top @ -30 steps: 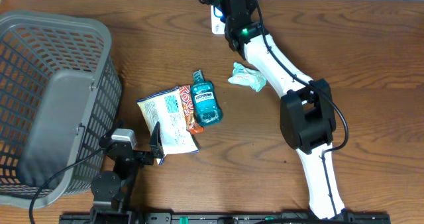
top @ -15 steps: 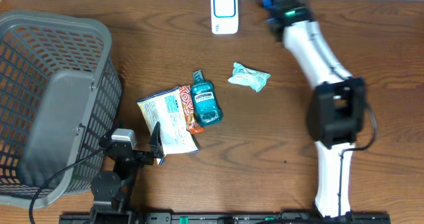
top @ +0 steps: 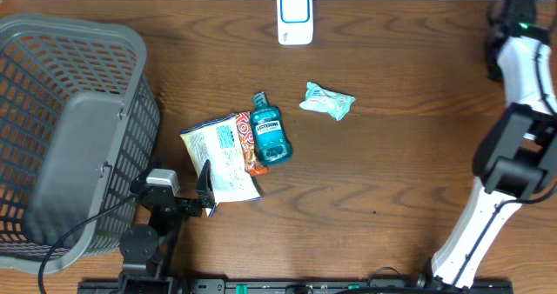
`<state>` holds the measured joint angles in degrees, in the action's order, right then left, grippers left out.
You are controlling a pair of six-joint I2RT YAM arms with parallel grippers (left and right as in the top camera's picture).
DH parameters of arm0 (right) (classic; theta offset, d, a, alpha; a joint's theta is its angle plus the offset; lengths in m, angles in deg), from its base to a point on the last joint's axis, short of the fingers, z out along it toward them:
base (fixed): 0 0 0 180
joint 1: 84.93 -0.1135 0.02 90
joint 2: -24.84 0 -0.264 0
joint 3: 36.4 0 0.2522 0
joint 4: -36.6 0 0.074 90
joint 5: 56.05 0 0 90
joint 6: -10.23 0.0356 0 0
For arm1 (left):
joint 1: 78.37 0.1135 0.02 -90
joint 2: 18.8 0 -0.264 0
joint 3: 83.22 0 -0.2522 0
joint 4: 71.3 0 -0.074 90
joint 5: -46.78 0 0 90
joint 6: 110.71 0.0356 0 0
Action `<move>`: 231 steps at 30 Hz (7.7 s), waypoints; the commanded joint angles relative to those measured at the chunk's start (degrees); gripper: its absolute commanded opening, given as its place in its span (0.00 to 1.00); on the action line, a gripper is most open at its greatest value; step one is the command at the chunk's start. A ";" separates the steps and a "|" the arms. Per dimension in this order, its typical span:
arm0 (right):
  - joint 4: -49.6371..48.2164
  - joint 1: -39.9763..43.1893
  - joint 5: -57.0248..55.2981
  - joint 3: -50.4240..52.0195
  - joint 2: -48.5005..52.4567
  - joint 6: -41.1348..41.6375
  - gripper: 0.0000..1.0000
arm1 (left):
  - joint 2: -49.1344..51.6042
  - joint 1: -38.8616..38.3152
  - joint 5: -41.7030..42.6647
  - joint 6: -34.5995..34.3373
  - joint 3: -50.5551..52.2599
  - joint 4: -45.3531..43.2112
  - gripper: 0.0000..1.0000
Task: Scan the item barcode
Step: 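Carry the orange pack to the right table edge and release it, then reach the right gripper to the mint-green wipes pack and grasp it, then lift the green wipes pack up to the white scanner, then hold the green pack against the scanner face, then carry the green pack to the right side and release it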
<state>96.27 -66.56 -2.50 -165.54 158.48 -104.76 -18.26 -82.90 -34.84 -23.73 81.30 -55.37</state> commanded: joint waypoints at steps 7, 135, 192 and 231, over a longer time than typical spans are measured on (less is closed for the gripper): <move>-0.24 8.55 -0.87 1.22 -2.16 13.77 0.24 | -0.26 0.28 -0.09 -0.28 1.49 0.96 0.98; 17.92 -32.76 87.25 18.75 -16.33 13.53 0.01 | -0.26 0.28 -0.09 -0.28 1.49 0.96 0.98; -31.69 -38.29 30.38 -7.26 3.06 32.85 0.01 | -0.26 0.28 -0.09 -0.28 1.49 0.96 0.98; 13.11 9.73 15.61 -7.08 1.62 29.24 0.06 | -0.26 0.28 -0.09 -0.28 1.49 0.96 0.98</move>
<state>109.28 -58.39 11.62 -172.33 160.27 -76.92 -18.26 -82.90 -34.84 -23.71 81.30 -55.37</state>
